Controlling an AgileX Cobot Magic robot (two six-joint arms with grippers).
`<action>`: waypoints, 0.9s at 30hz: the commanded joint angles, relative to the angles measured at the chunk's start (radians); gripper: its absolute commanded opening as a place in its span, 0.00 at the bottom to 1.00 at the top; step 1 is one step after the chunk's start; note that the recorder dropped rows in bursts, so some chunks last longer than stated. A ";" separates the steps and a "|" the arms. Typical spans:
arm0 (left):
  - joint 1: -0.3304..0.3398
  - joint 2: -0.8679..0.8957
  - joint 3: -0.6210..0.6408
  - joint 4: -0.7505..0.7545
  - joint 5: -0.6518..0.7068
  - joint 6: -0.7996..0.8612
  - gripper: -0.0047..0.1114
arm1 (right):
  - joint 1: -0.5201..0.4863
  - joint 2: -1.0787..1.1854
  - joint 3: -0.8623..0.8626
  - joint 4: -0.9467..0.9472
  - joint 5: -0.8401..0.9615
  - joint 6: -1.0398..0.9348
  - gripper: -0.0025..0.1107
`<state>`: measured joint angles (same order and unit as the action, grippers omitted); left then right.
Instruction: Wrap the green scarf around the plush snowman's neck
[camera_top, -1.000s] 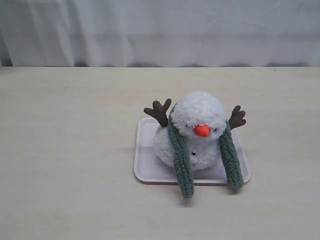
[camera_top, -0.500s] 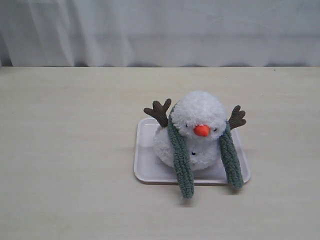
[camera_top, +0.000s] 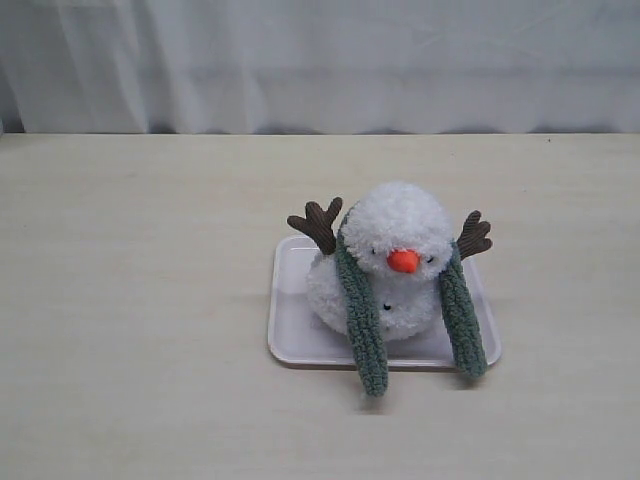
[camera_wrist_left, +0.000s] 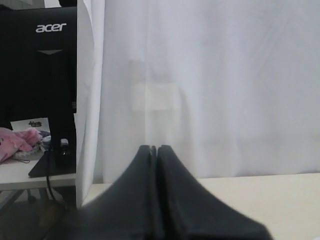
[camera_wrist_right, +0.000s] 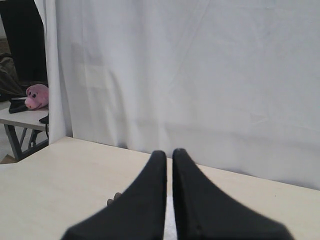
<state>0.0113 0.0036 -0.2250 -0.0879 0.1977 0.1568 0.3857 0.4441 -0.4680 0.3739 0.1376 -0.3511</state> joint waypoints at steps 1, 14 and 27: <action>0.002 -0.004 0.053 0.000 -0.024 -0.009 0.04 | 0.000 -0.004 -0.008 -0.009 -0.002 0.000 0.06; 0.002 -0.004 0.216 0.067 -0.063 -0.009 0.04 | 0.000 -0.004 -0.008 -0.009 -0.002 0.000 0.06; 0.002 -0.004 0.225 0.116 0.016 -0.032 0.04 | 0.000 -0.004 -0.008 -0.009 -0.002 0.000 0.06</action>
<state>0.0113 0.0020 -0.0024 0.0000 0.1744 0.1336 0.3857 0.4441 -0.4680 0.3739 0.1376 -0.3511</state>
